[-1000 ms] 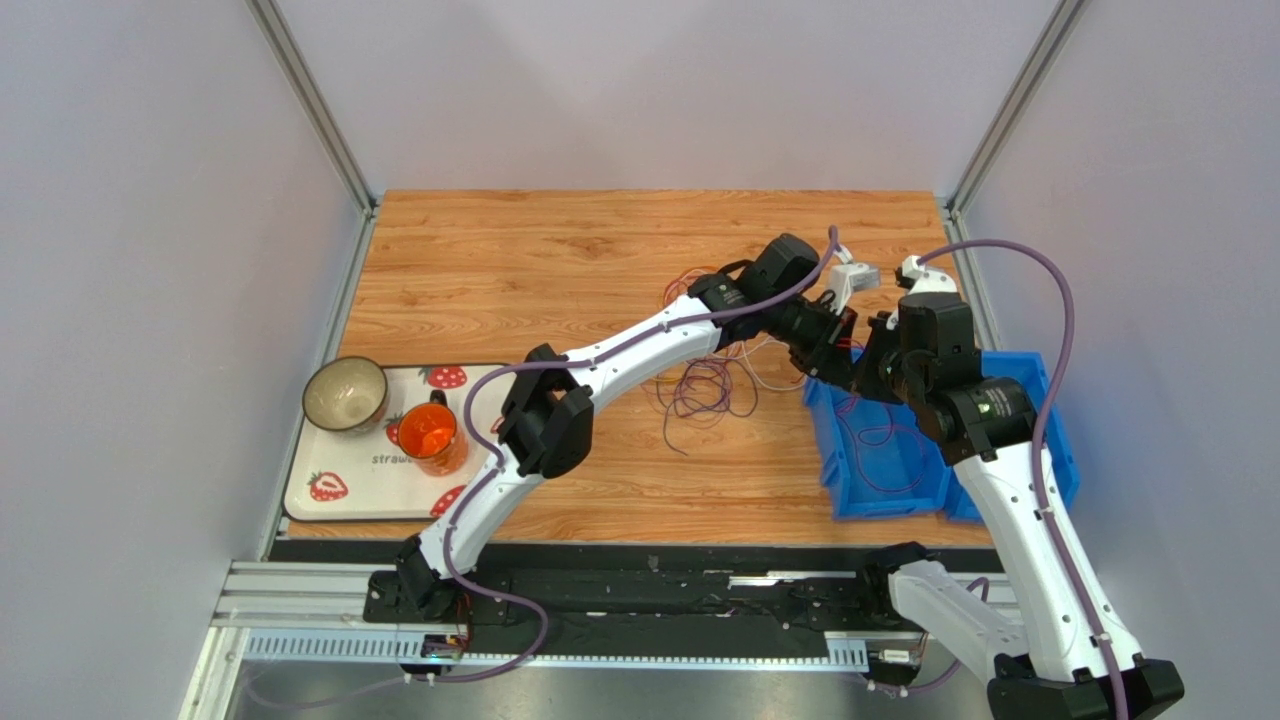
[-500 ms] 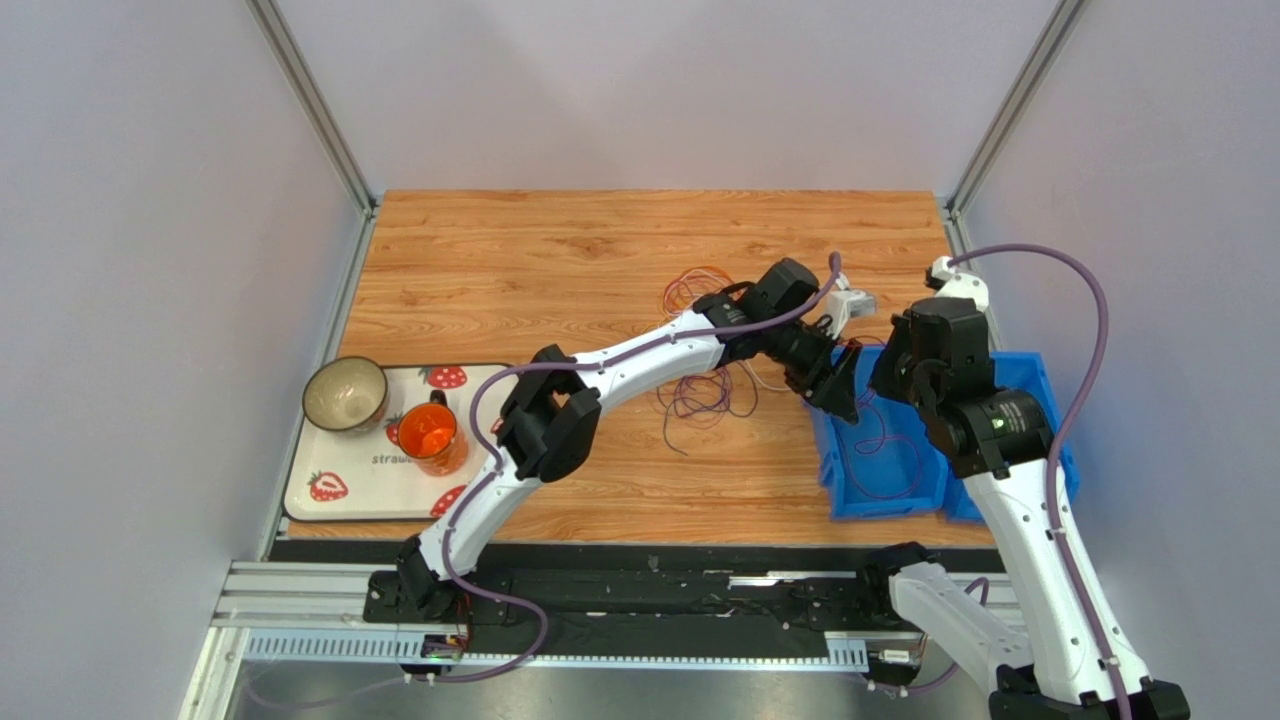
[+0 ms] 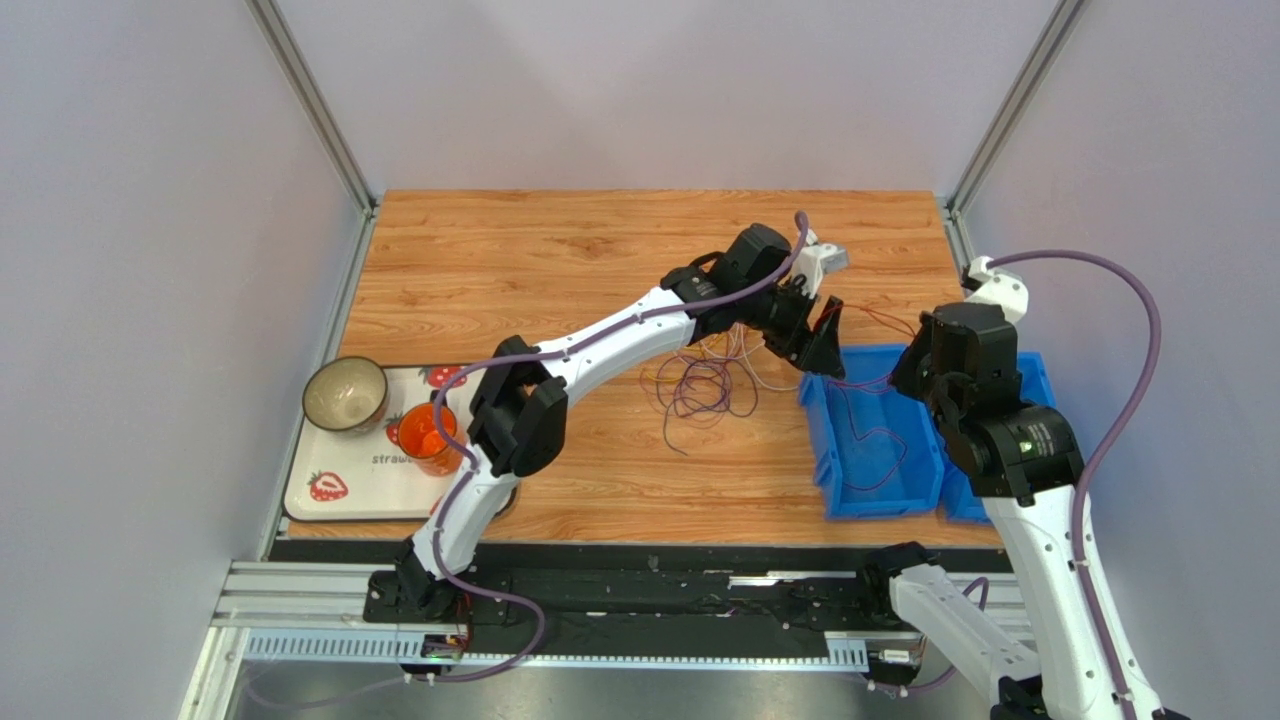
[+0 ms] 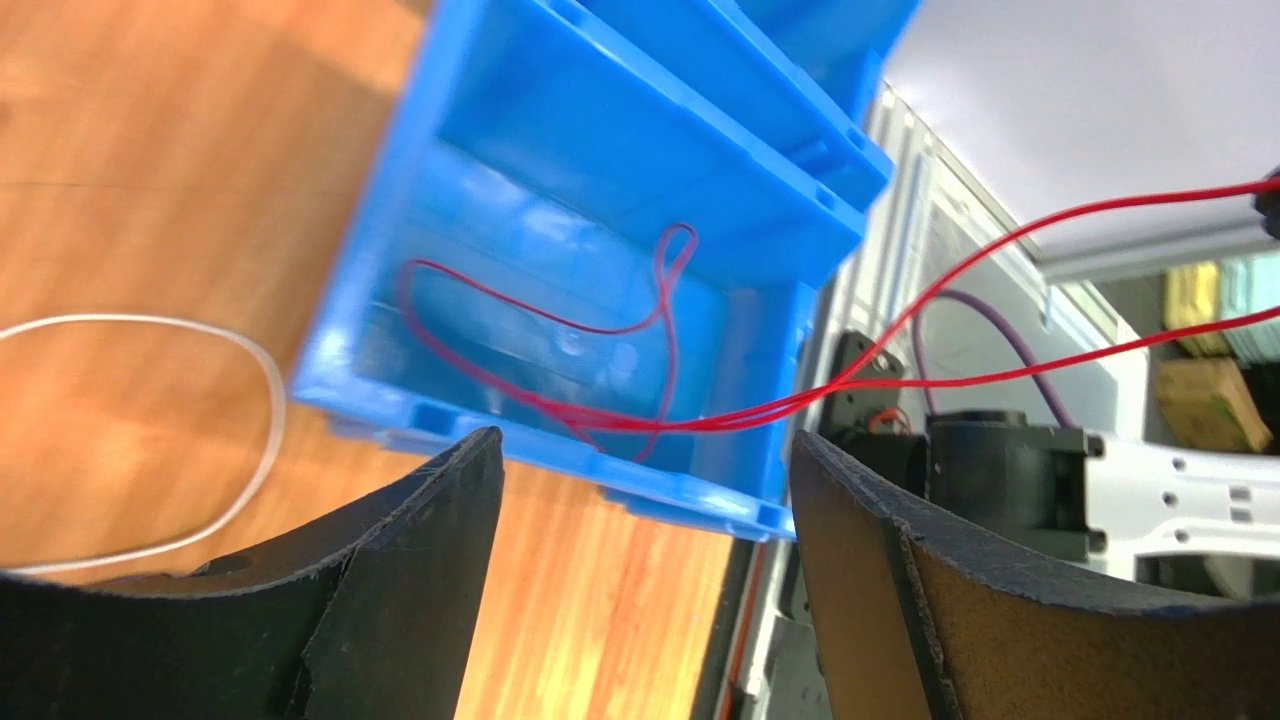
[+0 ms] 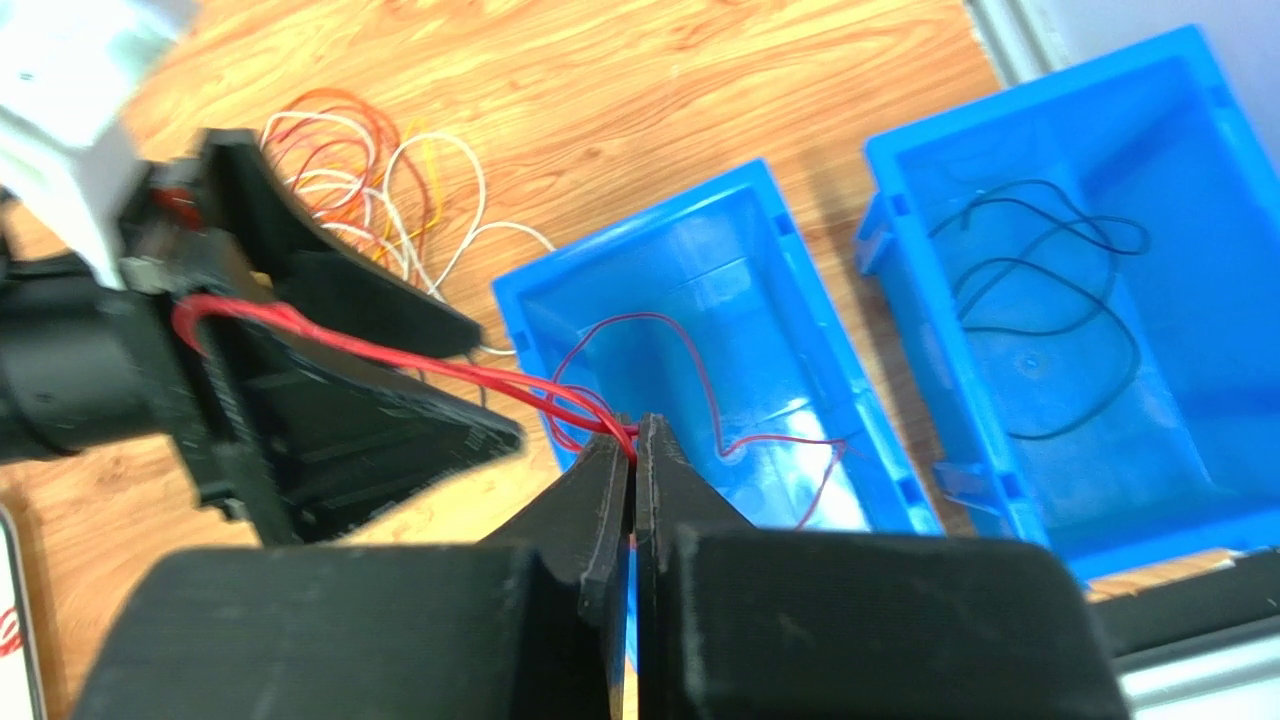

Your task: Untangle the cables

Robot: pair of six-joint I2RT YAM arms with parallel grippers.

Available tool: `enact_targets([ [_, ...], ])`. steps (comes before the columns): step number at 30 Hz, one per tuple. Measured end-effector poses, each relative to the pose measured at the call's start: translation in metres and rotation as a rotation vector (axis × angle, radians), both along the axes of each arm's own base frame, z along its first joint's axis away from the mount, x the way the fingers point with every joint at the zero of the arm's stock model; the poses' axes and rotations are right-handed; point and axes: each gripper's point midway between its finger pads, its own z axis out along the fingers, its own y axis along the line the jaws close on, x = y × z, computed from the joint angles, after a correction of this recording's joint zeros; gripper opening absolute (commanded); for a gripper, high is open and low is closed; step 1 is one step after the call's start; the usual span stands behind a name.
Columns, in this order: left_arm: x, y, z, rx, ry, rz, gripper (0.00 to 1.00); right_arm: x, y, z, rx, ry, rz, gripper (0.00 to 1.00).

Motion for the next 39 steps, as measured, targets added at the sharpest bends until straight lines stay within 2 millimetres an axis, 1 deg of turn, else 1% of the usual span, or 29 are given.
enact_targets([
  [2,0.009,0.004,0.004,0.003,-0.017,0.035,0.78,-0.004,-0.005,0.004,-0.005,-0.01,-0.022,0.0],
  [6,0.026,0.022,0.014,0.016,-0.046,0.114,0.78,-0.013,-0.013,0.015,-0.009,-0.049,-0.059,0.0],
  [8,0.034,0.038,0.017,0.033,-0.054,0.164,0.77,-0.016,-0.016,0.02,-0.005,-0.068,-0.071,0.0],
  [10,0.043,0.054,0.025,0.039,-0.064,0.211,0.77,-0.018,-0.017,0.023,0.0,-0.079,-0.078,0.0],
  [13,0.063,0.086,0.045,0.037,-0.095,0.304,0.76,-0.018,-0.016,0.02,0.005,-0.066,-0.079,0.0],
  [16,0.077,0.121,0.069,0.034,-0.135,0.404,0.76,-0.017,-0.015,0.013,0.005,-0.047,-0.081,0.0],
  [18,0.082,0.146,0.084,0.04,-0.162,0.475,0.76,-0.017,-0.015,0.004,0.003,-0.021,-0.086,0.0],
  [19,0.08,0.158,0.091,0.046,-0.174,0.505,0.76,-0.016,-0.015,-0.002,0.002,-0.007,-0.089,0.0],
  [20,0.077,0.169,0.099,0.05,-0.188,0.531,0.76,-0.016,-0.015,-0.007,0.0,0.006,-0.092,0.0],
  [22,0.063,0.189,0.109,0.066,-0.206,0.572,0.76,-0.016,-0.015,-0.021,-0.003,0.044,-0.102,0.0],
  [24,0.045,0.208,0.117,0.076,-0.218,0.596,0.76,-0.015,-0.016,-0.033,-0.01,0.075,-0.118,0.0],
  [26,0.02,0.234,0.119,0.092,-0.223,0.622,0.75,-0.015,-0.018,-0.047,-0.019,0.111,-0.135,0.0],
  [28,0.0,0.255,0.118,0.11,-0.22,0.641,0.75,-0.014,-0.019,-0.06,-0.024,0.144,-0.148,0.0],
  [30,-0.023,0.284,0.113,0.135,-0.223,0.677,0.75,-0.013,-0.018,-0.076,-0.028,0.186,-0.156,0.0],
  [33,-0.048,0.318,0.106,0.166,-0.227,0.73,0.74,-0.012,-0.017,-0.096,-0.028,0.232,-0.168,0.0],
  [36,-0.067,0.346,0.098,0.197,-0.228,0.775,0.73,-0.008,-0.015,-0.116,-0.028,0.274,-0.177,0.0],
  [39,-0.084,0.367,0.087,0.21,-0.223,0.807,0.72,-0.005,-0.012,-0.139,-0.032,0.332,-0.181,0.0],
])
